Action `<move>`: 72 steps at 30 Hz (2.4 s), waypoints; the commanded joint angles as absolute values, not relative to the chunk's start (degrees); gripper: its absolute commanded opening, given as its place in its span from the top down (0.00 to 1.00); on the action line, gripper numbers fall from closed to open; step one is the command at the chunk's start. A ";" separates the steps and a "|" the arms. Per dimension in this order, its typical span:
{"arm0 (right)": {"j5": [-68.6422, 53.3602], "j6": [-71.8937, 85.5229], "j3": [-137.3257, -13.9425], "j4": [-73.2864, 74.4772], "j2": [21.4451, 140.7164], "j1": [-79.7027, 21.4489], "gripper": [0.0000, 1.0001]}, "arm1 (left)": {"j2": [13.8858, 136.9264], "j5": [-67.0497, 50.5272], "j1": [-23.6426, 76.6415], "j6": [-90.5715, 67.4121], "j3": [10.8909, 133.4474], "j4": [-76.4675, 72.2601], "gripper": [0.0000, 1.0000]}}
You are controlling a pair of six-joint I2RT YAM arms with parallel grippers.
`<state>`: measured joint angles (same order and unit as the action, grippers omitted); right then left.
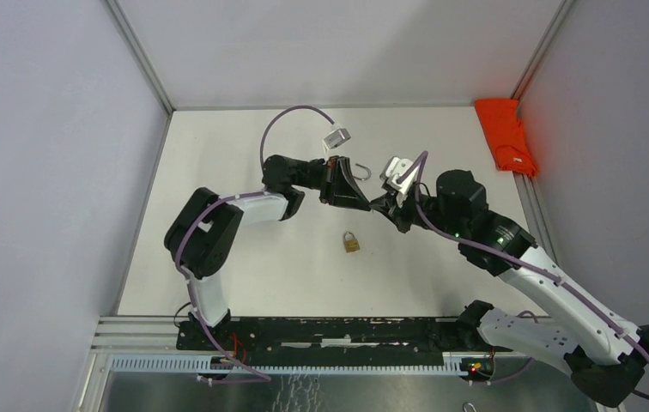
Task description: Unlock with the key
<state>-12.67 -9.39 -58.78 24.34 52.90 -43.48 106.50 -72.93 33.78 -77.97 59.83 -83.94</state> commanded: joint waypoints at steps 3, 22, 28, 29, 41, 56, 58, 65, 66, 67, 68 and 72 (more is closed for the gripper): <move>-15.48 -10.72 -64.41 21.18 51.61 -43.68 1.00 | 99.77 -75.08 34.82 -83.61 63.17 -99.58 0.92; -17.00 -10.74 -72.51 22.24 51.20 -43.66 1.00 | 88.82 -7.54 37.00 -15.85 96.32 24.77 0.93; -19.00 -11.25 -75.14 21.99 52.89 -43.68 1.00 | 86.06 29.50 37.75 -18.29 93.98 37.40 0.98; -19.34 -11.17 -75.36 21.68 53.21 -43.68 1.00 | 85.17 32.71 37.69 -18.40 91.37 36.85 0.98; -30.33 -12.32 -80.67 18.75 59.76 -43.68 1.00 | 69.28 -58.09 35.61 -14.21 56.16 -13.71 0.94; -50.06 -15.22 -78.03 15.69 58.21 -43.68 1.00 | 63.63 -80.98 35.79 3.28 65.98 7.98 0.90; -52.21 -15.38 -77.29 14.98 57.52 -43.68 1.00 | 64.33 -82.49 35.86 7.92 68.43 13.71 0.90; -57.87 -14.45 -75.39 13.05 55.80 -43.68 1.00 | 72.63 -88.74 35.33 44.08 82.18 54.71 0.77; -58.87 -14.12 -74.80 12.26 55.59 -43.68 1.00 | 74.15 -89.02 35.30 48.19 83.83 59.01 0.73; -59.83 -13.71 -74.32 11.55 55.21 -43.66 1.00 | 75.73 -89.34 35.11 51.71 85.24 63.22 0.70; -60.70 -13.38 -73.57 10.67 54.76 -43.68 1.00 | 77.72 -89.61 35.02 55.30 86.78 67.36 0.68; -62.71 -12.27 -71.56 7.97 54.38 -43.68 1.00 | 82.08 -91.13 34.46 70.47 92.24 83.72 0.64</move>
